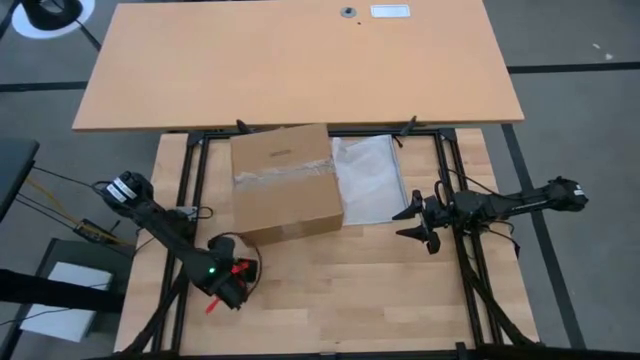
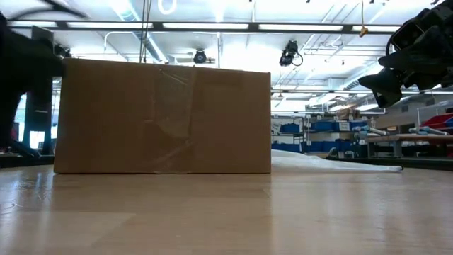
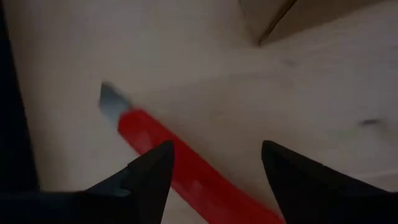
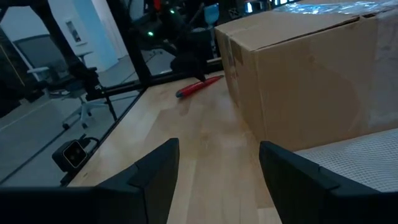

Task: Unpack boxes
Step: Open the cardboard box using the cutter

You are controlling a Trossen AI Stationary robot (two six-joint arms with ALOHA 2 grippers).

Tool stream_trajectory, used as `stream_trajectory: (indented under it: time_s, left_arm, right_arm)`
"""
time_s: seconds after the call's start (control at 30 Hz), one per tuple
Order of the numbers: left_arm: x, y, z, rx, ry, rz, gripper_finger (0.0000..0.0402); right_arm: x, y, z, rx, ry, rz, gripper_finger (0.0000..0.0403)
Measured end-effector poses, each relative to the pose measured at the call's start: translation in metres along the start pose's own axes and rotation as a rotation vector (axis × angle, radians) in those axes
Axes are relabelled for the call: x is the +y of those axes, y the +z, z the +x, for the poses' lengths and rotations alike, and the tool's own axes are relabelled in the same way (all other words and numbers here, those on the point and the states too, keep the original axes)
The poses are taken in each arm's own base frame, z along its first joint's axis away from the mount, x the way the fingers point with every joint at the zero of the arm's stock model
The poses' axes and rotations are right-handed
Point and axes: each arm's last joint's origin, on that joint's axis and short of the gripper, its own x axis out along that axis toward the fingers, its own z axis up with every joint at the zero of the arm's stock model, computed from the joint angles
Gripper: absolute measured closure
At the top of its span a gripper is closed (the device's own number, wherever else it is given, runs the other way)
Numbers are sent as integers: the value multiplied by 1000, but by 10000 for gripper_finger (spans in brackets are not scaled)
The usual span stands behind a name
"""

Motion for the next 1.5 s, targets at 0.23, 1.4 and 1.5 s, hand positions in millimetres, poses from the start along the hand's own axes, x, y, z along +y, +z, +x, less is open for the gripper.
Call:
stream_trajectory:
  time_s: [0.23,1.4,1.5]
  left_arm:
    - [-2,-18,3,46,38,2,147]
    - [1,-34,31,62,51,285,265]
    - [-2,-34,25,66,41,357,265]
  right_arm:
    - [0,0,0,0,1,0,175]
    - [1,3,0,-28,7,0,175]
    - [1,3,0,-29,7,0,175]
